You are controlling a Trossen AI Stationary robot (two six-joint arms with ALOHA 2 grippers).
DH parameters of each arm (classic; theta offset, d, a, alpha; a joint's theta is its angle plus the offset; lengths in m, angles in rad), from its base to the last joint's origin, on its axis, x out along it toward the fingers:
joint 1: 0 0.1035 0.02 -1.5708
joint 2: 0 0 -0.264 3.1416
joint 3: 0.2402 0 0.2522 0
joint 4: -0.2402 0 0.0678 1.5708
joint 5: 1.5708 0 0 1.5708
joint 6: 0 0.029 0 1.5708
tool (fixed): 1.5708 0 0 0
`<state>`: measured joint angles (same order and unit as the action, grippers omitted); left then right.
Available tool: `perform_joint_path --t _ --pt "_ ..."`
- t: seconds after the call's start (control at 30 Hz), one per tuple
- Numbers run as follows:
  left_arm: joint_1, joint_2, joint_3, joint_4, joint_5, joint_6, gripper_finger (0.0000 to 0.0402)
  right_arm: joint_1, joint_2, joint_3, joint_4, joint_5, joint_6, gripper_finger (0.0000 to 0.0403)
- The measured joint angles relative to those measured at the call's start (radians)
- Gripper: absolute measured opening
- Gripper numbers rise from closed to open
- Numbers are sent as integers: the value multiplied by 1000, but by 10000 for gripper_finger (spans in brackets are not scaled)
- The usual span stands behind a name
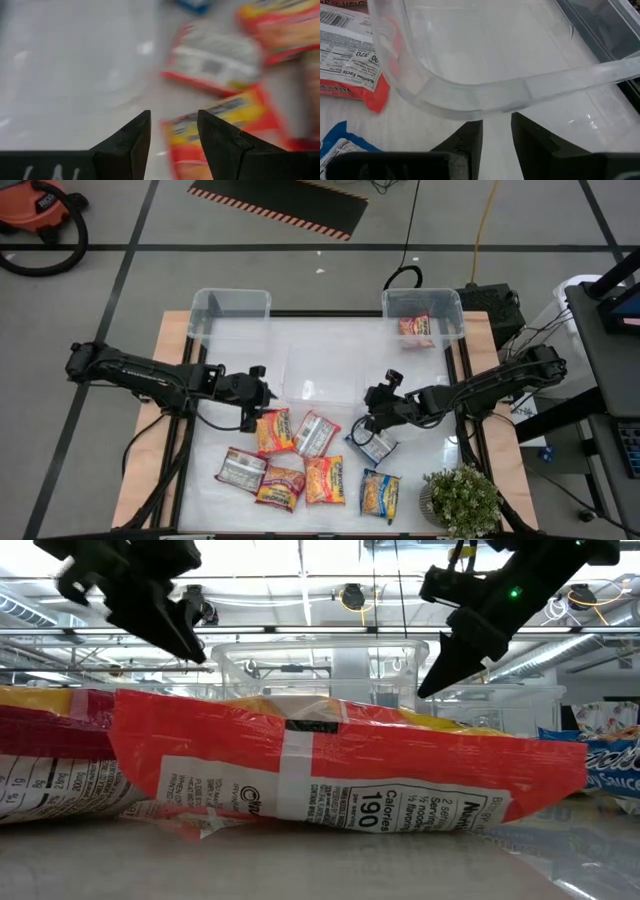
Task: Sort Maruchan noodles
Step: Put the top blue noodle pack into the bottom transparent bin
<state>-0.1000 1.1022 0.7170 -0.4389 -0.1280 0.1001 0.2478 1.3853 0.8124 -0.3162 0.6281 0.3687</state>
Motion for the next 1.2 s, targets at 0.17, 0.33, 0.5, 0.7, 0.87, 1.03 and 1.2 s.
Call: perform_joint_path --t 0.17,0.33,0.5,0.7,0.87,1.03,1.2 --pt "55 23 0 13 -43 8 168 0 0 0 1 3 0 95" --pt "53 51 0 84 49 47 168 0 0 0 -2 28 1 95" --pt "24 54 0 82 67 60 168 -1 0 0 2 59 1 95" --pt "20 48 0 52 48 63 168 0 -1 0 14 48 9 95" --pt "21 18 -1 -27 -6 58 168 3 -55 1 -24 -66 89 95" --pt "21 -38 -1 -117 -11 20 168 3 -125 2 -122 -239 222 96" --pt "19 -107 -1 -174 -12 -31 168 28 -148 2 -249 -364 451 96"
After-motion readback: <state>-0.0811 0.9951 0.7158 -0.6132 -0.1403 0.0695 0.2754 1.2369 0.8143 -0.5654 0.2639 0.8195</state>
